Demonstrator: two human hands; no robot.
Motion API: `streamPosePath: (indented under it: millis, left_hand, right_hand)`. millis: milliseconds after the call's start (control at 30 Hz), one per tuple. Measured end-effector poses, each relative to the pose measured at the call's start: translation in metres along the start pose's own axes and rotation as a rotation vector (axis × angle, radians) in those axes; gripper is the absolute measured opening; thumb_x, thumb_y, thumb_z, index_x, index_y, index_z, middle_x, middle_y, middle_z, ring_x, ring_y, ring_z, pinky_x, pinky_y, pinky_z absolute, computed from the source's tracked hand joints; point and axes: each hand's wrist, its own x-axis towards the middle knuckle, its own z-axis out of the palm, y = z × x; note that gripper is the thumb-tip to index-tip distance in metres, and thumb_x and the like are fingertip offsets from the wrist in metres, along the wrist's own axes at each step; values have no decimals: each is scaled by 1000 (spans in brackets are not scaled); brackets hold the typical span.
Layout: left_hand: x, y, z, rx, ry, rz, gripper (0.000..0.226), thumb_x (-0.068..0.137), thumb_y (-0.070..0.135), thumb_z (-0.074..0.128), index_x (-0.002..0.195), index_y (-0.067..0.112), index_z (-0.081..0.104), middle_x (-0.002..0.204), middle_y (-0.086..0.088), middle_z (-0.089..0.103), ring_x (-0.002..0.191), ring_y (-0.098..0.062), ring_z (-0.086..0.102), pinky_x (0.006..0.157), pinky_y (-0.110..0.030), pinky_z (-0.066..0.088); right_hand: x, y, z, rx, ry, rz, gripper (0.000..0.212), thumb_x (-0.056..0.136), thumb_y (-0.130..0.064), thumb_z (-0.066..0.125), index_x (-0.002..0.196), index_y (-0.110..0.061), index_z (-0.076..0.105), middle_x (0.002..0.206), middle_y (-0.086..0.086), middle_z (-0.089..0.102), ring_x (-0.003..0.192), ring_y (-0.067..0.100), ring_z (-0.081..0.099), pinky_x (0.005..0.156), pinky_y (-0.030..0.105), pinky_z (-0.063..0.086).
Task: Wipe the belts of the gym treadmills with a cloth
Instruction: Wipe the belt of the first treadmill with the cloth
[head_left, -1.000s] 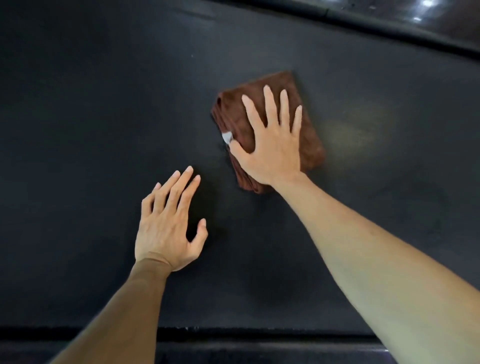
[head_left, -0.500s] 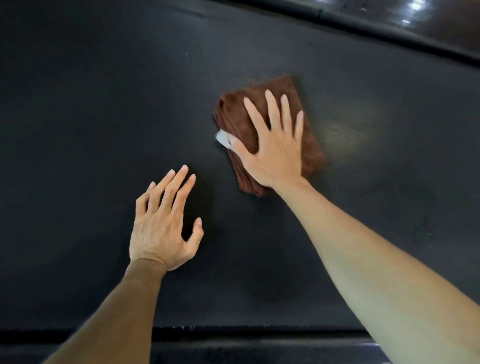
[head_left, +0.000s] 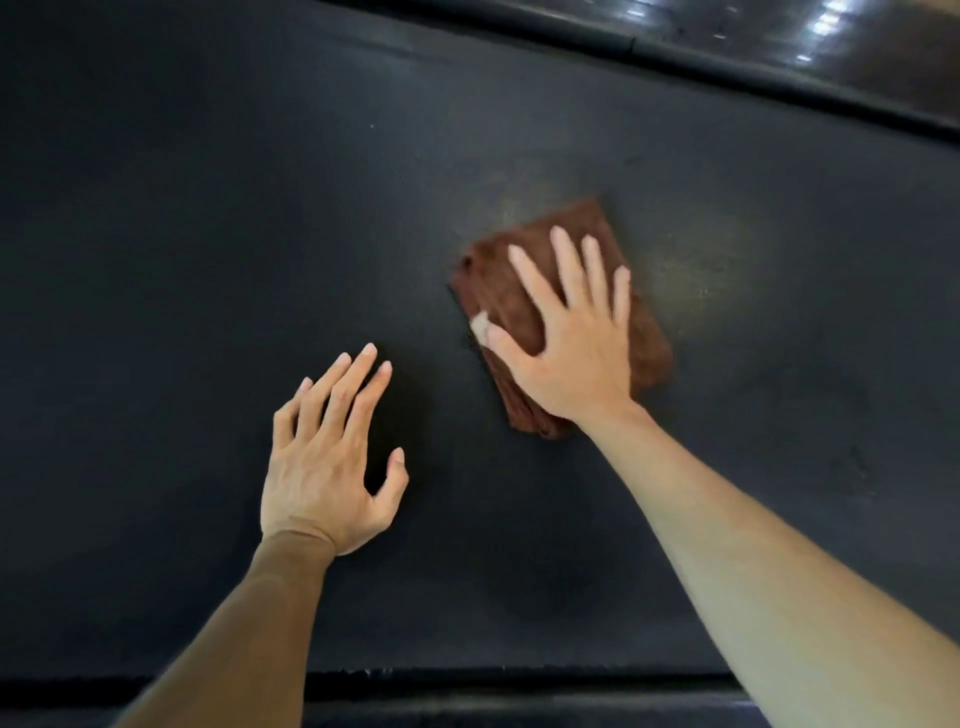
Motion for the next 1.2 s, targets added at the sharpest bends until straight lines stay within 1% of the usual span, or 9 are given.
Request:
streamPosePath:
  millis: [100,167,300,467,667,800,933,1067,1200]
  left_hand:
    - [0,-2,0,-1,3,3,80,89,51,39,160,16,28,170,0,19,157,-24,19,123,-51,24]
    - [-1,-3,2,5,-2,12,80,89,51,39,160,16,28,170,0,18,157,-24,18,123,-51,23]
    - [0,-1,2,25,-2,16,80,89,53,38,160,17,29,171,0,17,157,-22,17,124,-48,22]
    - [0,-2,1,23,1,9,79,90,54,37,160,20,28,171,5,15,157,-18,15,125,-45,20]
    - [0,-1,1,1,49,10,76,90,54,36,159,23,29,169,7,19,157,-16,16,124,-45,22]
    - [-4,2,3,-14,80,12,77,90,57,33,159,24,29,169,9,19,156,-14,15,125,-44,20]
    - [-7,-2,6,-19,109,23,79,88,59,28,160,26,26,169,12,15,156,-11,10,125,-39,15]
    - [-1,0,8,-26,144,2,78,86,61,22,157,29,29,165,15,20,151,-11,18,120,-38,18]
    - [15,0,10,35,200,-1,79,88,63,15,156,28,29,162,9,22,147,-14,22,120,-38,16]
  right_hand:
    - [17,8,-7,68,-24,332,83,92,-83,27,164,-44,15,175,4,2,160,30,-7,126,62,-5]
    - [55,-3,-9,86,-39,386,84,92,-84,22,165,-42,12,175,6,-1,160,33,-10,124,63,-8]
    - [92,-31,-5,58,-6,204,85,92,-83,15,165,-40,18,175,7,2,160,34,-6,124,64,-6]
    - [28,-10,4,-30,6,-94,79,94,-82,20,163,-44,19,175,0,5,161,27,-3,127,59,0]
    - [45,-18,6,14,41,128,80,94,-80,19,164,-42,18,175,5,3,161,31,-4,126,61,-5]
    - [14,-30,12,-12,32,-33,85,94,-83,17,166,-39,7,175,8,-4,160,32,-9,125,63,-6]
    - [-42,-12,16,-1,25,-136,93,90,-81,14,167,-31,-1,174,6,-9,160,24,-13,127,55,-9]
    - [-16,5,9,42,4,-8,97,83,-79,22,166,-31,10,175,2,-6,160,20,-11,128,52,-9]
    - [34,1,4,96,75,170,95,88,-85,27,166,-31,18,173,14,-1,160,30,-9,128,54,-7]
